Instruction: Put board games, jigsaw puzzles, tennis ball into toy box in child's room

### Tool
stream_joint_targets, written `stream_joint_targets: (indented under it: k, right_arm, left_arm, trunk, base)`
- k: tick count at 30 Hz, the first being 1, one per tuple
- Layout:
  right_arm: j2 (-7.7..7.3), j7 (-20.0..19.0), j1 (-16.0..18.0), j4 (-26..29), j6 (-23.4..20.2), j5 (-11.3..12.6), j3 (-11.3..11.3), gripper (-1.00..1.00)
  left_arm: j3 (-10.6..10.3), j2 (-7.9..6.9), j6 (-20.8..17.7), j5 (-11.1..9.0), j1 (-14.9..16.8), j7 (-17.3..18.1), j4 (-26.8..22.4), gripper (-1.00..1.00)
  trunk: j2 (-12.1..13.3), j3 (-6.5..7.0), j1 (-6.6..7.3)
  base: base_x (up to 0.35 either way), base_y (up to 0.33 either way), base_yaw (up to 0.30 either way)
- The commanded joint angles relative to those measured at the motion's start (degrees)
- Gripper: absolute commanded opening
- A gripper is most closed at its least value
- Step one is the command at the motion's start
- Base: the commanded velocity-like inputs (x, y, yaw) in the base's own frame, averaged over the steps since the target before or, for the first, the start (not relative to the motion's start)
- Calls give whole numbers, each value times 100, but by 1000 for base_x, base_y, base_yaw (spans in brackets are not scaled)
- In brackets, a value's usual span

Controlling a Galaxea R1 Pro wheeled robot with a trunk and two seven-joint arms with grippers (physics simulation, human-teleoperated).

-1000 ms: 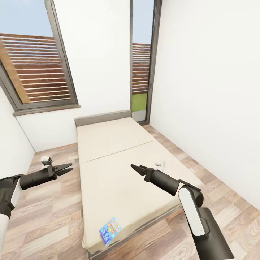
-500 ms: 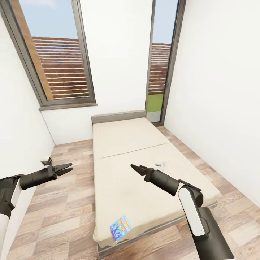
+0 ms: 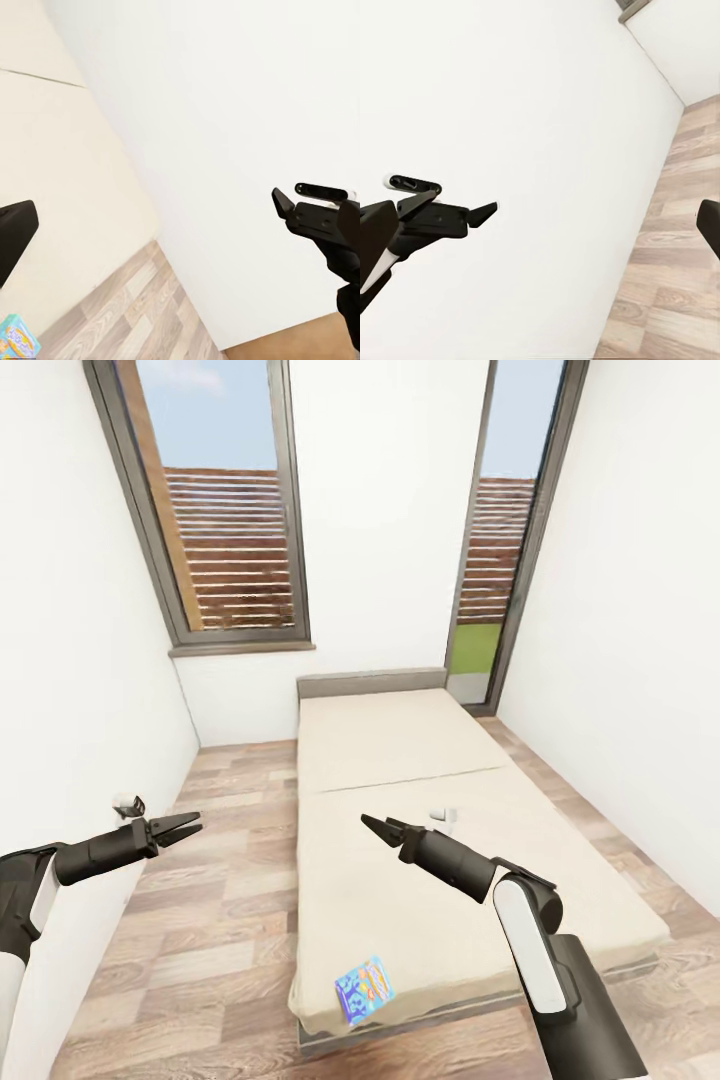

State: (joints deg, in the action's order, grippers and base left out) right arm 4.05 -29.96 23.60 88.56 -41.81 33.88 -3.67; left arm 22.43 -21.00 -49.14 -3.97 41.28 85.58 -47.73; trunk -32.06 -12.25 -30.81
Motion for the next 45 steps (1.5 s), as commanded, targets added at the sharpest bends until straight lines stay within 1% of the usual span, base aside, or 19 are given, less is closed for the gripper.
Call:
stream_joint_targets:
  k: [1, 11, 18, 25, 31, 45]
  right_arm:
    - [4, -1, 4, 3, -38, 19, 7, 100]
    - [8, -1, 4, 3, -38, 13, 7, 100]
    - [8, -1, 4, 3, -38, 13, 7, 100]
    - [15, -1, 4, 3, -38, 13, 7, 100]
    - [23, 33, 4, -1, -35, 7, 11, 100]
    - [22, 69, 4, -22, -29, -11, 13, 100]
  left_arm:
    - [0, -1, -60, 2, 6, 21, 0, 100]
    - [-2, -1, -60, 2, 4, 21, 0, 100]
    - [-2, -1, -60, 2, 4, 20, 0, 100]
    - [-2, -1, -60, 2, 3, 23, 0, 100]
    - [0, -1, -60, 2, 5, 22, 0, 100]
    - [-2, -1, -60, 2, 3, 20, 0, 100]
  trunk:
    - [-8, -10, -2]
    - [-8, -10, -2]
    - [-8, -10, -2]
    - [-8, -10, -2]
    - [-8, -10, -2]
    - [-8, -10, -2]
  base:
    - [0, -41, 286]
    - [0, -177, 287]
    - [0, -67, 287]
    - [0, -154, 265]
    - [0, -31, 71]
    - [0, -2, 6]
